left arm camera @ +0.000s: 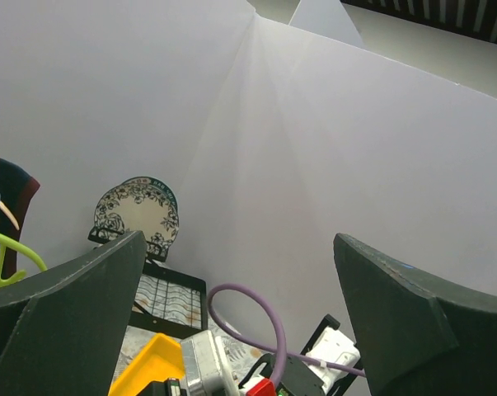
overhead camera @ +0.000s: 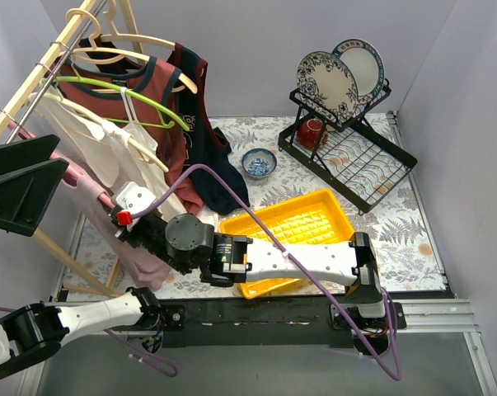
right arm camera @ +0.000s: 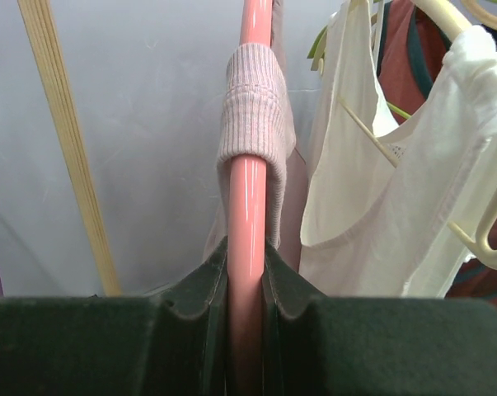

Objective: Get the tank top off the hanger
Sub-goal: Pick up the hanger from the clothesline.

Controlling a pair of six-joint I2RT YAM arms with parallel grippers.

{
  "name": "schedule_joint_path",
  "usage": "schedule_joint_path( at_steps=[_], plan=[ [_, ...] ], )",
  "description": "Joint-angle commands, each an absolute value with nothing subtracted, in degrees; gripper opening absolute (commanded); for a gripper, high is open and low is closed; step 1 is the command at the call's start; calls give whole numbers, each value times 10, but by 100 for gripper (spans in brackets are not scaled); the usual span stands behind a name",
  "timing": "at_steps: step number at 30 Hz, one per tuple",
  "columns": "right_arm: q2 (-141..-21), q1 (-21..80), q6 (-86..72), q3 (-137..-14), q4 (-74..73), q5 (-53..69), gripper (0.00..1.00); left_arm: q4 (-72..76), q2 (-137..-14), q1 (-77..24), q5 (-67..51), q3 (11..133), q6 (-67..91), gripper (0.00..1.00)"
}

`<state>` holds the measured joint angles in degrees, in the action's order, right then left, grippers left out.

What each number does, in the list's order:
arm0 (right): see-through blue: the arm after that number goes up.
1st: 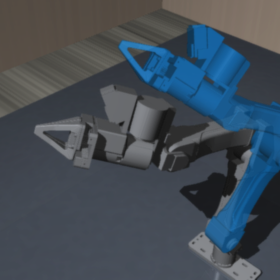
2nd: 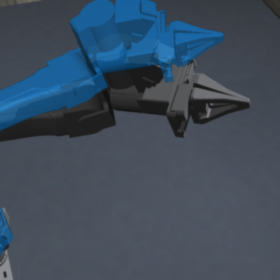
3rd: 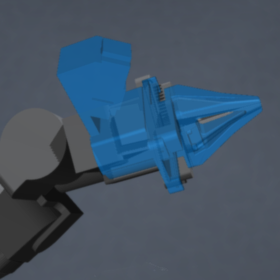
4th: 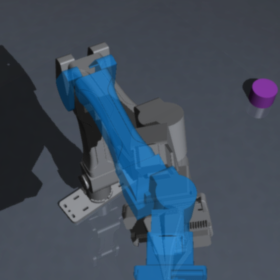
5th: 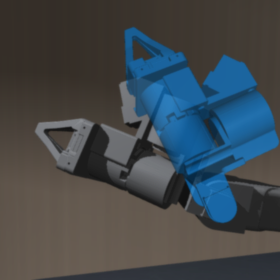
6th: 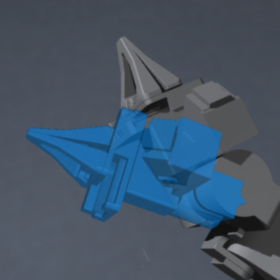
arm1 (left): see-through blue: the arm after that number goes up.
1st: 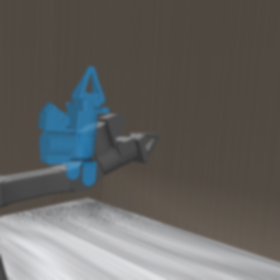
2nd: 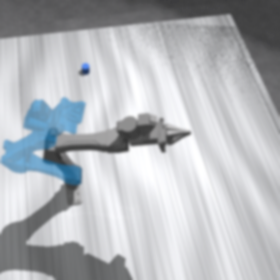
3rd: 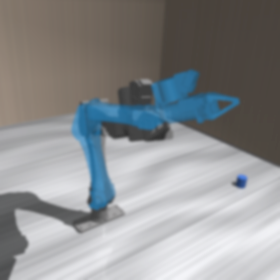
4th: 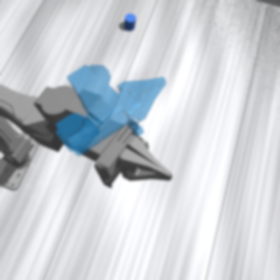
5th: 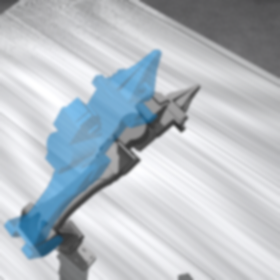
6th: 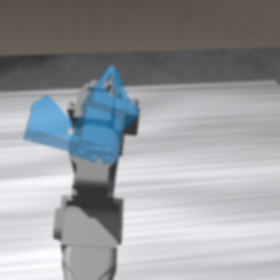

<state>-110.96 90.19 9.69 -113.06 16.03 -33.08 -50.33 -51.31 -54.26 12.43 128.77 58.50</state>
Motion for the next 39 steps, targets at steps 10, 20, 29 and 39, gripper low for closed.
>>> schedule_joint_path(
  at_steps=[10, 20, 29, 39],
  plan=[
    [-1011, 904, 116, -1104, 308, -315, 1, -497, -517, -546, 138, 1277, 573, 98],
    [-924, 904, 89, -978, 308, -318, 1, -515, -521, -546, 177, 1267, 556, 98],
    [-807, 904, 32, -843, 287, -316, 1, -550, -519, -545, 243, 1233, 524, 96],
    [-719, 904, -12, -749, 275, -281, 1, -551, -538, -545, 288, 1179, 491, 84]
  ],
)
